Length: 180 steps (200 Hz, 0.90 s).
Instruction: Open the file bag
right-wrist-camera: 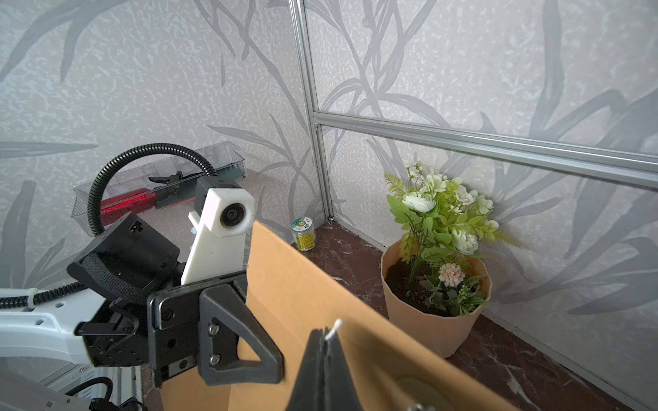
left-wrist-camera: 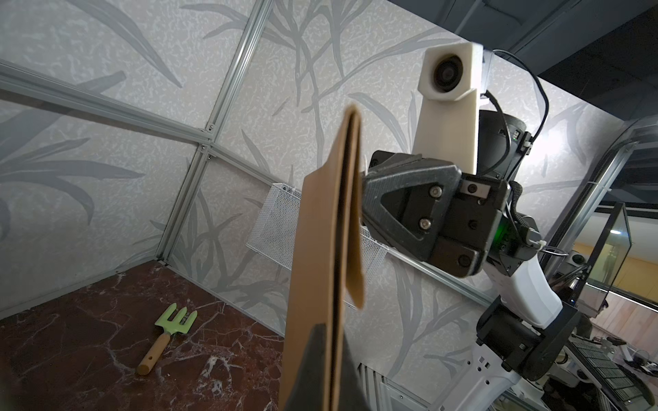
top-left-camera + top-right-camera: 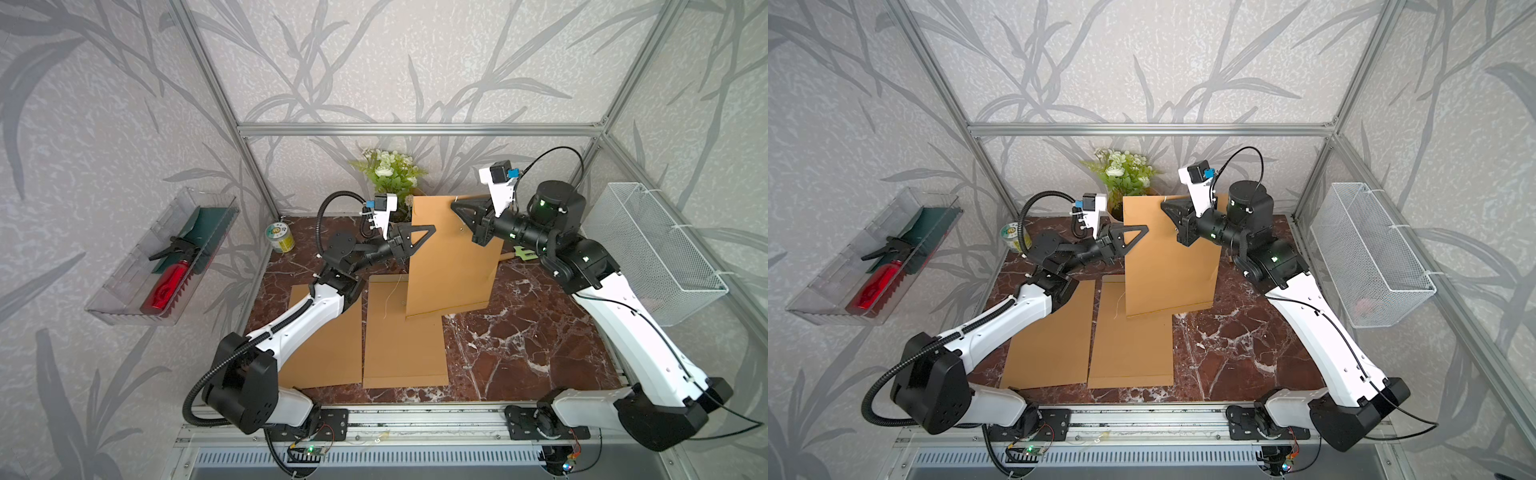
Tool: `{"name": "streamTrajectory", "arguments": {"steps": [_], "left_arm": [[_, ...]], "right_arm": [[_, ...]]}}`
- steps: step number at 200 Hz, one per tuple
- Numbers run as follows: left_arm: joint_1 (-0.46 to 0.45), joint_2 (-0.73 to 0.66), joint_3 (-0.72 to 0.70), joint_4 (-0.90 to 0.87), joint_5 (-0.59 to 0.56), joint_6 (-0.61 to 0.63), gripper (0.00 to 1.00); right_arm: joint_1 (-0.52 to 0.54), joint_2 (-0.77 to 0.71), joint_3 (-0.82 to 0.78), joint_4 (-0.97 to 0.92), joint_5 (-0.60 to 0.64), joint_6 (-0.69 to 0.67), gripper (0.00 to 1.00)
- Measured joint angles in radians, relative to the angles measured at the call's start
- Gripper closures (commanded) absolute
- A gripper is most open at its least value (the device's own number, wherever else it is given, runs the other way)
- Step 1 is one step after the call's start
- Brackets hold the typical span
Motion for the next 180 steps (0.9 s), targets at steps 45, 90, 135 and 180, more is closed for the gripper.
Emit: {"name": "streamTrajectory", "arguments": {"steps": [45, 90, 135, 180], "left_arm": [[0.000, 0.016, 0.017, 0.034, -0.012, -0.019, 1.00], [0.000, 0.040, 0.042, 0.076, -0.046, -0.043, 1.00], [0.000, 0.082, 0.063, 0.154, -0.076, -0.097, 1.00], [0.000, 0.101, 0.075, 0.199, -0.085, -0.136, 1.00]], "right_arm": [[0.018, 0.000, -0.003, 0.017, -0.005, 0.017, 1.00], [0.037, -0.010, -0.046, 0.043, -0.005, 0.037, 1.00], [0.046, -0.035, -0.128, 0.081, -0.006, 0.066, 1.00], [0.051, -0.042, -0.191, 0.132, -0.015, 0.104, 1.00]]}}
